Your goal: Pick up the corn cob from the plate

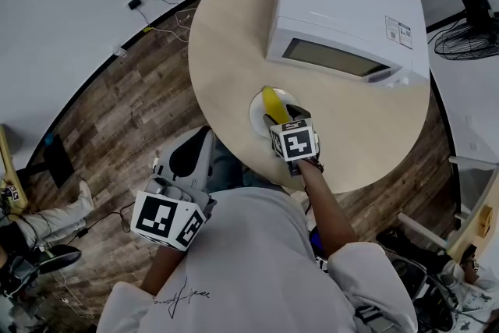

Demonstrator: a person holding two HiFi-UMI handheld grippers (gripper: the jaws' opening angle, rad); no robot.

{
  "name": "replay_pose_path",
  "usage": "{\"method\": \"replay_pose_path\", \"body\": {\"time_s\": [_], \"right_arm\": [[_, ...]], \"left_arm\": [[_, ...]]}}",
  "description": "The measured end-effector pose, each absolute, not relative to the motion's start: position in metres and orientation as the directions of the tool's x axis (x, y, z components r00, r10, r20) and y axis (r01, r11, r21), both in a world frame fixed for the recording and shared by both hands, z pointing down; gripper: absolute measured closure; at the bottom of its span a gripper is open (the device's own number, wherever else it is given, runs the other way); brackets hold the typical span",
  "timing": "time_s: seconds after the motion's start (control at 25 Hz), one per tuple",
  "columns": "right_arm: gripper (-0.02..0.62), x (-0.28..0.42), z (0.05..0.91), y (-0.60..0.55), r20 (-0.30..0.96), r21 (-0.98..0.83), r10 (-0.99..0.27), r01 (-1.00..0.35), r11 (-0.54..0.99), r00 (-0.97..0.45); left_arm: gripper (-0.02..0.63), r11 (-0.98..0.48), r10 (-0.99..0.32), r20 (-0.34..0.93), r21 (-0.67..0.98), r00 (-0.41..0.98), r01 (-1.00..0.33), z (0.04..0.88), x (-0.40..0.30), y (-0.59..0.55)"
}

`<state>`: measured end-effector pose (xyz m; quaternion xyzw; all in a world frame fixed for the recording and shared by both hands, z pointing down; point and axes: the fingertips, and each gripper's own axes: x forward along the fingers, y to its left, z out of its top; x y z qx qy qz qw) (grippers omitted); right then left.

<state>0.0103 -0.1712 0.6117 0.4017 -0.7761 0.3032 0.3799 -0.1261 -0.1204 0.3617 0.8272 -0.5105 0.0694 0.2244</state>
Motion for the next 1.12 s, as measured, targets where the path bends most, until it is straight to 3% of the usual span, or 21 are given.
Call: {"method": "replay_pose_path", "body": {"time_s": [1.12], "right_arm": [[0.305, 0.005, 0.662, -0.181, 0.904, -0.078, -0.328, -0.862, 0.501, -0.273]], "left_arm": [[0.615, -0.357, -0.813, 0.361, 0.309, 0.456, -0.881, 0.369, -0.152, -0.119]]}}
